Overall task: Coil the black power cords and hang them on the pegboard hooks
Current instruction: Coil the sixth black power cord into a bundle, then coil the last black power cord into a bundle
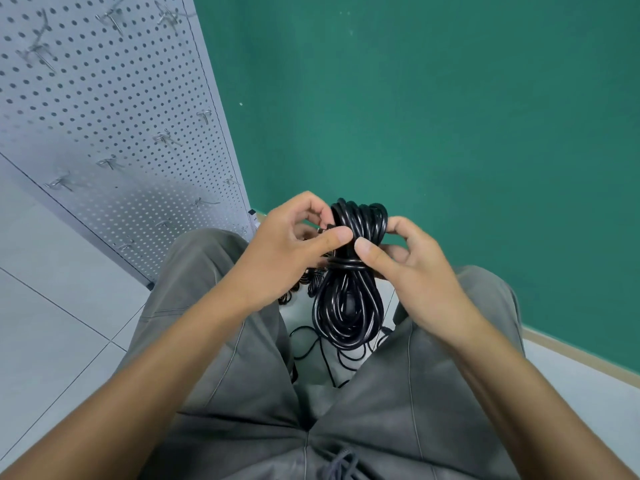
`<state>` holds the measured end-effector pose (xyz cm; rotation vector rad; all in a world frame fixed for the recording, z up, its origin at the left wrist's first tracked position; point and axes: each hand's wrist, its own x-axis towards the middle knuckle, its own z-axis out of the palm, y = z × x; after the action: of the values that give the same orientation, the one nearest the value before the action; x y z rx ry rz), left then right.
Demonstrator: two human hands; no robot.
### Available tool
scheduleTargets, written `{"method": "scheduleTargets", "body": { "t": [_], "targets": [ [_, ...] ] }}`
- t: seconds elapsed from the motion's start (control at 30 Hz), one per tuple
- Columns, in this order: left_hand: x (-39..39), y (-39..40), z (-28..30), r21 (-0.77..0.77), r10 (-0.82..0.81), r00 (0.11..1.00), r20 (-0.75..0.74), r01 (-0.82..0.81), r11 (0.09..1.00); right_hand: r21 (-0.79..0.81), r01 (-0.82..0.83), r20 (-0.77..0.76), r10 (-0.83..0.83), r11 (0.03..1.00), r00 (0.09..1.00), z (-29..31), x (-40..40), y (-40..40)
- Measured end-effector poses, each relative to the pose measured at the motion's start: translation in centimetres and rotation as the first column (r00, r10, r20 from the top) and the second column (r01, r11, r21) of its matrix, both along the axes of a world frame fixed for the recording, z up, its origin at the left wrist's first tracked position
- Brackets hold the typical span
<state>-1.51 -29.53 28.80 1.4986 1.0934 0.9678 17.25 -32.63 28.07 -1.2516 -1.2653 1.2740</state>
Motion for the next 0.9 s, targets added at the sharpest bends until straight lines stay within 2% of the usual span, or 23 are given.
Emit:
{"method": "scheduleTargets", "body": {
  "t": [0.03, 0.1, 0.17, 0.27, 0.37, 0.5, 0.57, 0.73, 0.8, 0.9],
  "targets": [
    [0.0, 0.5, -0.2, 0.026, -0.009, 0.998, -0.065, 0.011, 1.0, -0.044, -0.016, -0.015, 0.015, 0.999, 1.0, -0.4, 0.3, 0.7],
    [0.2, 1.8, -0.7, 0.153, -0.022, 0.956, -0.291, 0.069, 0.986, -0.116, -0.027, 0.025, 0.03, 0.993, 0.999, -1.2, 0.7, 2.3],
    [0.7, 3.4, -1.1, 0.272, 0.0, 0.843, -0.538, 0.174, 0.946, -0.159, -0.034, 0.099, 0.05, 0.987, 0.994, -2.3, 1.0, 4.1],
    [1.5, 5.8, -1.7, 0.313, 0.017, 0.706, -0.708, 0.292, 0.904, -0.23, -0.042, 0.101, 0.067, 0.972, 0.993, -4.2, 1.1, 6.8],
    [2.2, 8.0, -2.4, 0.315, 0.02, 0.668, -0.743, 0.324, 0.892, -0.312, -0.076, 0.018, 0.085, 0.947, 0.996, -5.9, 1.1, 9.6],
    [2.7, 11.1, -4.6, 0.225, -0.032, 0.597, -0.802, 0.351, 0.909, -0.415, -0.167, 0.057, 0.209, 0.894, 0.976, -8.6, 1.5, 12.9],
    [2.7, 12.7, -6.6, 0.173, -0.071, 0.604, -0.794, 0.336, 0.926, -0.471, -0.213, 0.136, 0.309, 0.856, 0.941, -10.0, 2.0, 14.5],
    [3.9, 16.2, -12.0, 0.075, -0.168, 0.634, -0.755, 0.338, 0.938, -0.605, -0.295, 0.212, 0.506, 0.74, 0.836, -12.1, 4.5, 18.9],
    [5.0, 17.9, -13.8, 0.024, -0.197, 0.614, -0.765, 0.332, 0.943, -0.608, -0.272, 0.258, 0.51, 0.746, 0.82, -14.0, 5.7, 21.0],
    [6.8, 20.9, -16.9, -0.077, -0.214, 0.584, -0.783, 0.25, 0.965, -0.604, -0.203, 0.276, 0.441, 0.77, 0.854, -18.4, 7.0, 24.0]
  ]
}}
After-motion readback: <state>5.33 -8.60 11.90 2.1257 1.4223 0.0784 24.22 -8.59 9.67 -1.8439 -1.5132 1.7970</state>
